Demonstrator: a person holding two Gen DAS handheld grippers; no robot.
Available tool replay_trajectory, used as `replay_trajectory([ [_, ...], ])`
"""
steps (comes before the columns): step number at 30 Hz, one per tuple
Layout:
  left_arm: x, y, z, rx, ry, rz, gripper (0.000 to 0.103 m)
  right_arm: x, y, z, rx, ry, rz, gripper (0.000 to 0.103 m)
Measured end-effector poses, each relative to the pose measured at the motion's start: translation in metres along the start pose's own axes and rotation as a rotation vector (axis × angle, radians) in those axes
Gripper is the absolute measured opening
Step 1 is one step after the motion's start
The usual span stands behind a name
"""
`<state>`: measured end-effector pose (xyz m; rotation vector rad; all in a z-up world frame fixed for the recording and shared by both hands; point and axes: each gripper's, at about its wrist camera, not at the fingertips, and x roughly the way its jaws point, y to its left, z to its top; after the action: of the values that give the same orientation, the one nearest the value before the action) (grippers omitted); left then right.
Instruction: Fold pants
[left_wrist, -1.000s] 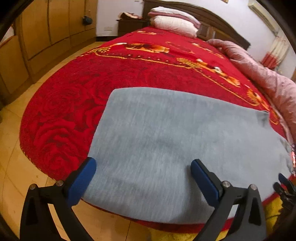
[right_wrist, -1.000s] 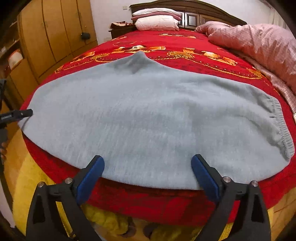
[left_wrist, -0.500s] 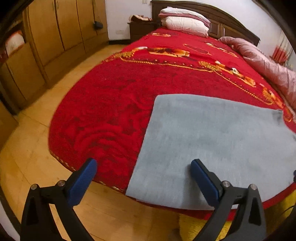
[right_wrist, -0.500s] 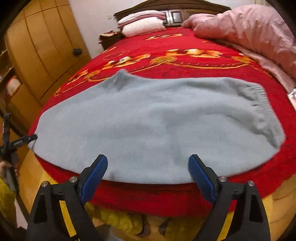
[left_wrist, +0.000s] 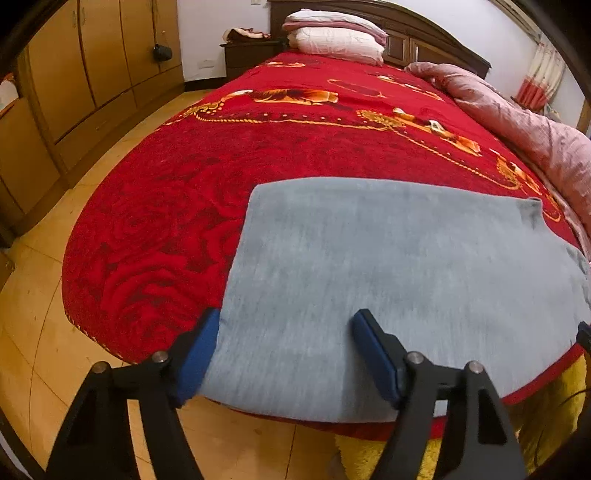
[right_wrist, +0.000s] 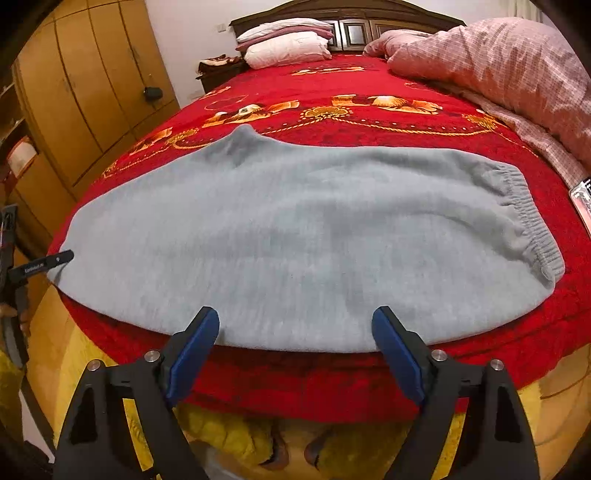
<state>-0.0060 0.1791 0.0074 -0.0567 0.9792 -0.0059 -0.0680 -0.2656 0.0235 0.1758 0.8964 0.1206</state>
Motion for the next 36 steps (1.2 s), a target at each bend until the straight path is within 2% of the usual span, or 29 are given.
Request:
replay_trajectory([
  [7, 0.005, 0.0, 0.001, -0.02, -0.031, 0.007, 0.066, -0.001, 0.0, -0.003, 0.002, -0.005, 0.016, 0.087],
  [9, 0.004, -0.001, 0.002, -0.028, -0.037, 0.003, 0.054, -0.001, 0.0, -0.003, 0.003, -0.006, 0.018, 0.086],
  [10, 0.003, -0.001, 0.002, -0.033, -0.039, -0.002, 0.04, -0.002, 0.001, -0.003, 0.003, -0.007, 0.02, 0.086],
  [11, 0.002, -0.001, 0.002, -0.039, -0.04, -0.017, 0.021, -0.003, 0.0, -0.003, 0.003, -0.008, 0.023, 0.085],
  [12, 0.001, -0.001, 0.002, -0.044, -0.039, -0.043, 0.015, -0.003, 0.0, -0.003, 0.004, -0.009, 0.026, 0.084],
  [16, -0.003, -0.004, 0.005, -0.046, -0.043, -0.05, 0.013, -0.008, 0.001, -0.005, 0.004, -0.017, 0.035, 0.083],
  [20, -0.019, 0.0, 0.007, -0.099, -0.071, -0.09, 0.012, -0.011, 0.002, -0.006, -0.001, -0.028, 0.03, 0.083],
  [24, -0.045, 0.002, 0.011, -0.162, -0.104, -0.218, 0.012, -0.016, 0.002, -0.005, -0.001, -0.045, 0.029, 0.083],
  [36, -0.103, -0.06, 0.029, -0.083, -0.17, -0.366, 0.012, -0.025, -0.003, -0.005, 0.002, -0.069, 0.045, 0.081],
])
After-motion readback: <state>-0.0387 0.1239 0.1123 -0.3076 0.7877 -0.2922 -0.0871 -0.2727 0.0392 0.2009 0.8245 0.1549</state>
